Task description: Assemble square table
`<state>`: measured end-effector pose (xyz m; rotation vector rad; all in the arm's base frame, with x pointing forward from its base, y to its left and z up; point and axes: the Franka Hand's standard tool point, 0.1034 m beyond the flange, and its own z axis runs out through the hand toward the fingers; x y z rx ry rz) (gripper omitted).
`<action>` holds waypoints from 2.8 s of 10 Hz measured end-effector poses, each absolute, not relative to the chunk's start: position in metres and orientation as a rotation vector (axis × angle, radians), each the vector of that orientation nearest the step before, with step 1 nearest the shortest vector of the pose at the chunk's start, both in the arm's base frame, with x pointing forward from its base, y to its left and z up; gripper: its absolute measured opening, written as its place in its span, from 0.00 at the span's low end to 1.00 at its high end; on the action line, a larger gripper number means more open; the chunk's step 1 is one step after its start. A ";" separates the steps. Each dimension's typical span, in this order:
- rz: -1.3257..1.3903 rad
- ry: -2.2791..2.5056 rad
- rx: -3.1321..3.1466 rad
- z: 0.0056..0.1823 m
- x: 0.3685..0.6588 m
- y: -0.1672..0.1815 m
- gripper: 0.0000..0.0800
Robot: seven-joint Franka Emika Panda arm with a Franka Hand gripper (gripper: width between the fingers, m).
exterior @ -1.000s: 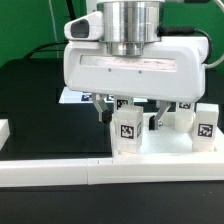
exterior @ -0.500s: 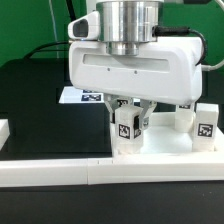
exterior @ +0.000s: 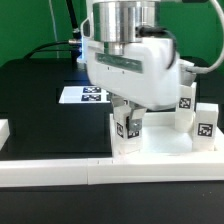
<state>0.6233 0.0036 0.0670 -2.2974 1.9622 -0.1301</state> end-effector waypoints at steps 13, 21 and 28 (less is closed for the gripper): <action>-0.201 1.588 -2.586 0.066 0.623 0.006 0.81; -0.221 1.049 -2.935 0.059 0.621 0.005 0.42; -0.153 1.814 -2.472 0.061 0.621 -0.003 0.35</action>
Offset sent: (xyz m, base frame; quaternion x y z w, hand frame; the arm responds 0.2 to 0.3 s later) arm 0.0001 -0.0003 -0.0004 0.0082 0.0244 0.1334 0.9907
